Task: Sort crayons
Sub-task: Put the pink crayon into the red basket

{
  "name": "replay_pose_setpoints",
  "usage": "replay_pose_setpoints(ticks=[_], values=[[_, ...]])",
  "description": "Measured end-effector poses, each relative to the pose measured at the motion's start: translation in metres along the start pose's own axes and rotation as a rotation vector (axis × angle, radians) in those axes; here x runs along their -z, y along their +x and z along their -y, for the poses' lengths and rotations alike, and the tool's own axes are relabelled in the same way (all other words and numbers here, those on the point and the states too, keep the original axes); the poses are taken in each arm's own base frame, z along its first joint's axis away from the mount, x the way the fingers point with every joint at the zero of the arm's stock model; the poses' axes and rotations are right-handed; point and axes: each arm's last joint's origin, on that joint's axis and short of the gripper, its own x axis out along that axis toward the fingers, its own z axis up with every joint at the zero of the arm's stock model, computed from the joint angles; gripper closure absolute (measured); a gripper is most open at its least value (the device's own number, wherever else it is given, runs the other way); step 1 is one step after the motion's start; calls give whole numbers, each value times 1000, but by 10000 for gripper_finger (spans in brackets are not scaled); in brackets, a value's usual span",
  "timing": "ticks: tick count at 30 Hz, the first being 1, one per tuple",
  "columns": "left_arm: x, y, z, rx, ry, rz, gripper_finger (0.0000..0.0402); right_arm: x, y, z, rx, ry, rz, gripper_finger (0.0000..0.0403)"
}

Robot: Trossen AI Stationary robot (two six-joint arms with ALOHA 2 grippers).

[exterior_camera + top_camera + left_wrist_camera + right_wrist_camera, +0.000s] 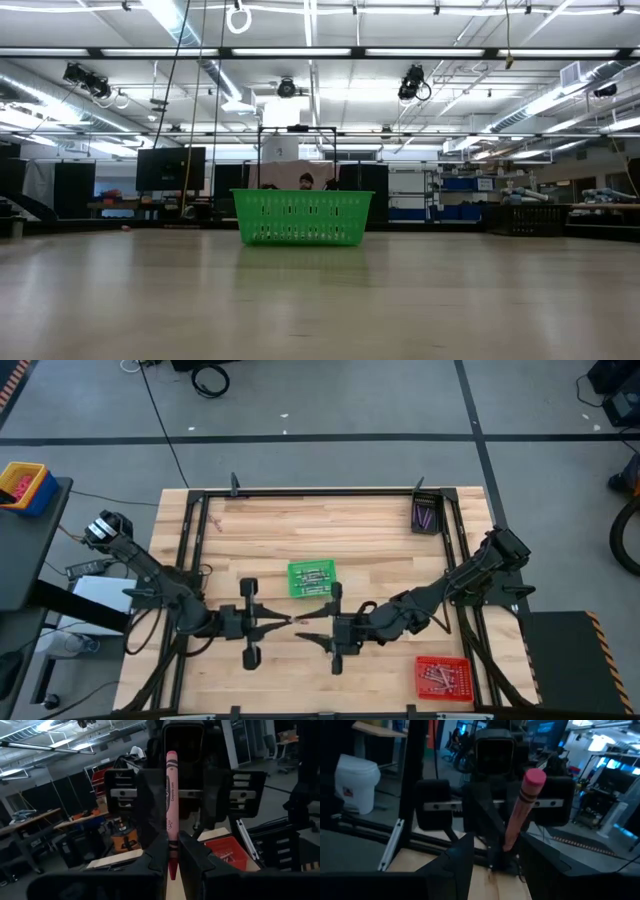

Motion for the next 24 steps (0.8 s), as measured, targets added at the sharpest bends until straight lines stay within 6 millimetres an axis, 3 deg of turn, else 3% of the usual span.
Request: replay_pose_setpoints(ticks=[11, 15, 21, 24], values=[[6, 8, -8, -19, -15, -27, 365, -3, 2, 5, 21, 17, 48, 254], [7, 8, -8, -11, -14, -29, 365, -3, 2, 5, 22, 17, 44, 289], [7, 8, -7, 21, -14, -18, 365, -2, 2, 5, 19, 33, 41, 374], [7, 8, -6, 21, -11, -20, 364, -2, 1, 5, 18, 43, 39, 379]])
